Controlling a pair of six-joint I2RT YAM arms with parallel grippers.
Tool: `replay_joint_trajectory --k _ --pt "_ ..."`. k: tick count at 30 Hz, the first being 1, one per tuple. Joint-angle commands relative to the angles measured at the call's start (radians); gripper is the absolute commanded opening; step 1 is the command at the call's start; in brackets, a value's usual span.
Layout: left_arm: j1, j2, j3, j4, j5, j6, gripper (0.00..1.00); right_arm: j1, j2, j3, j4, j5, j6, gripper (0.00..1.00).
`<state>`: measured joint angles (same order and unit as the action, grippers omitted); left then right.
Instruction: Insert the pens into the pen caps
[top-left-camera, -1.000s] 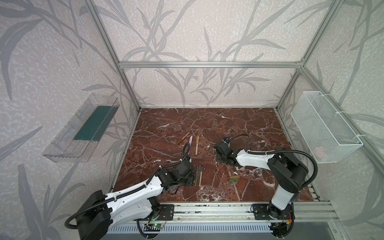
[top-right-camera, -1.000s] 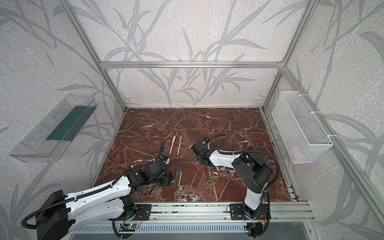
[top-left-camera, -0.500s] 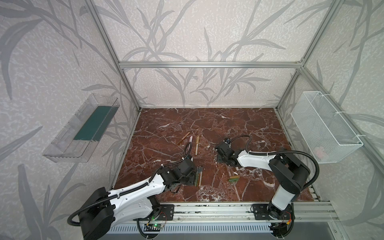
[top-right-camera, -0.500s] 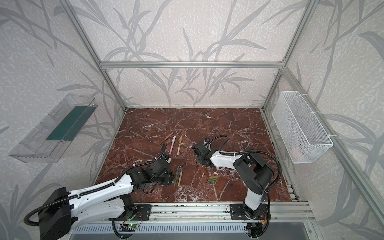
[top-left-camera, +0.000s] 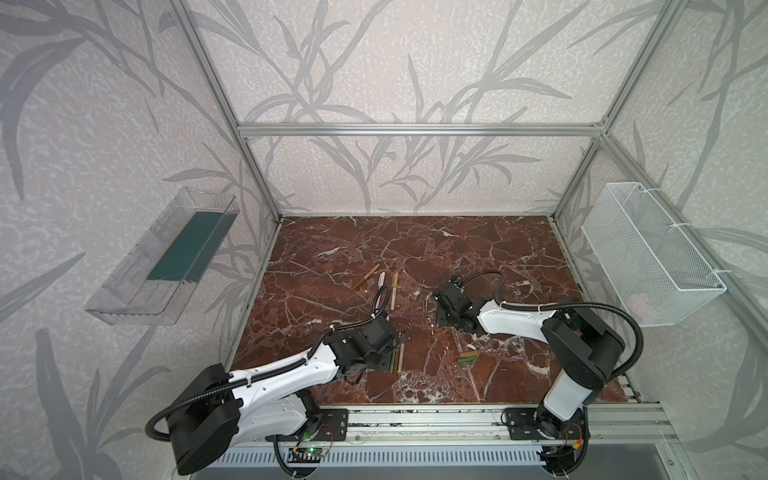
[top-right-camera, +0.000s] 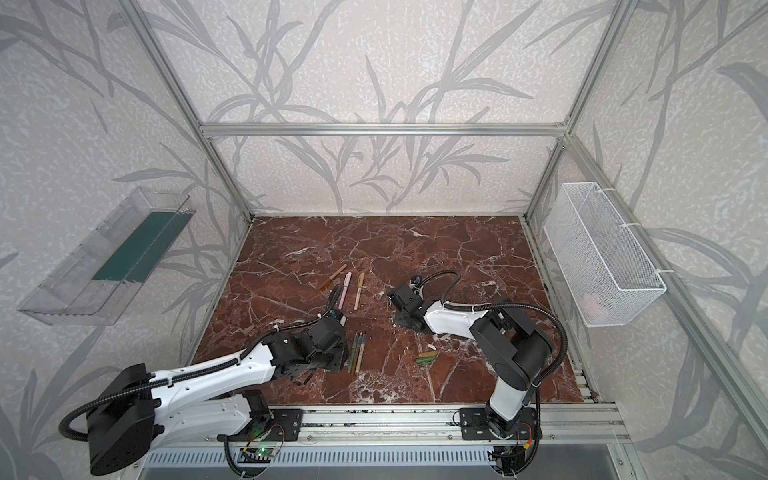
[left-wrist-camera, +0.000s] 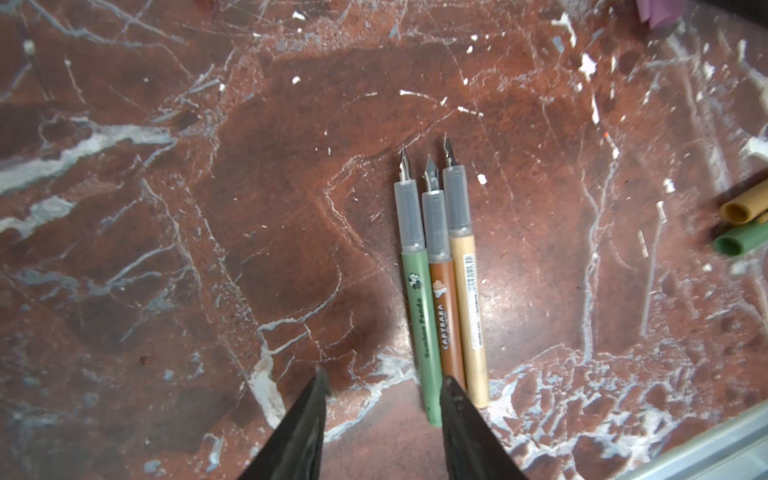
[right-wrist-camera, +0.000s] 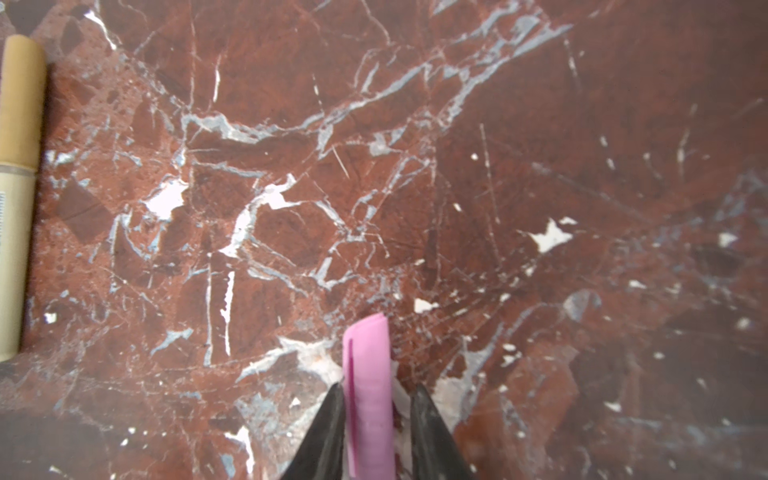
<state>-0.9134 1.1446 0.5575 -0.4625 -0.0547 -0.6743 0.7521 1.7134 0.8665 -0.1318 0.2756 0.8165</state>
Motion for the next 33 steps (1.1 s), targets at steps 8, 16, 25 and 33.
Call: replay_joint_trajectory --k 8,16,25,33 --pt "-0.013 -0.056 0.056 -0.087 -0.133 -0.032 0.43 -0.011 -0.012 -0.035 0.012 -0.022 -0.005 0.24" --pt "0.0 -0.494 0.006 -0.257 -0.419 -0.134 0.52 -0.011 0.016 -0.034 0.012 -0.033 -0.008 0.16" --pt "0.005 -0.49 -0.039 -0.235 -0.357 -0.151 0.52 -0.011 0.058 -0.006 0.001 -0.047 -0.016 0.16" --pt "0.005 -0.427 -0.043 -0.181 -0.28 -0.121 0.52 -0.016 0.105 0.022 -0.005 -0.047 -0.022 0.18"
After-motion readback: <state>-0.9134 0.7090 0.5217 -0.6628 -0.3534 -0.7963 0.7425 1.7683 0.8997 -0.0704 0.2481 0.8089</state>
